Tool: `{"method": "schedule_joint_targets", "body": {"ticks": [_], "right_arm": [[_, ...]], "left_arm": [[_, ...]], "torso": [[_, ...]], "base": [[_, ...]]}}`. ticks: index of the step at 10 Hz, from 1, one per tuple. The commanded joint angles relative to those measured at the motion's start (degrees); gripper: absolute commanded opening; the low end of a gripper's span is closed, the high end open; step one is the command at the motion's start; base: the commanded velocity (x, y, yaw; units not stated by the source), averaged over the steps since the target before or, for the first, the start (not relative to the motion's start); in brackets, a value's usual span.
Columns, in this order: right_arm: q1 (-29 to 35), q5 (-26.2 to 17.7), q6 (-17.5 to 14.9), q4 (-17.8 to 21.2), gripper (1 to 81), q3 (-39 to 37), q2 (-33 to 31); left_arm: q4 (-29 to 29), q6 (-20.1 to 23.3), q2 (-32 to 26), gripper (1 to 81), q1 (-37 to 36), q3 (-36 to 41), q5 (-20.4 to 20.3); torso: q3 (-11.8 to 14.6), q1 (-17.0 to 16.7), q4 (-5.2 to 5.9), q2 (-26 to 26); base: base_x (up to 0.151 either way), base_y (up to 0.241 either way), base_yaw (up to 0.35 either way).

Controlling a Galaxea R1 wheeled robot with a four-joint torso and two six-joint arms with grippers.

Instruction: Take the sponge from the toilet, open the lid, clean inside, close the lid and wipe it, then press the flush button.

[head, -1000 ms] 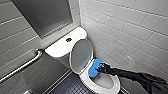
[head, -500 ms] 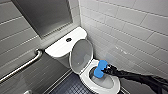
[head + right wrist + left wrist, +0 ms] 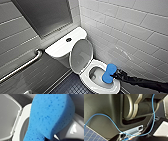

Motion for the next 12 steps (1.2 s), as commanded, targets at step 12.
{"method": "schedule_joint_targets", "body": {"ticks": [12], "right_arm": [[-15.0,10.3,2.9,0.3,1.0,22.5,-13.8]], "left_arm": [[0.5,0.3,0.8,81.1,2.2,1.1,5.3]], "torso": [[0.0,0.0,0.0,0.0]], "base": [[0.0,0.0,0.0]]}}
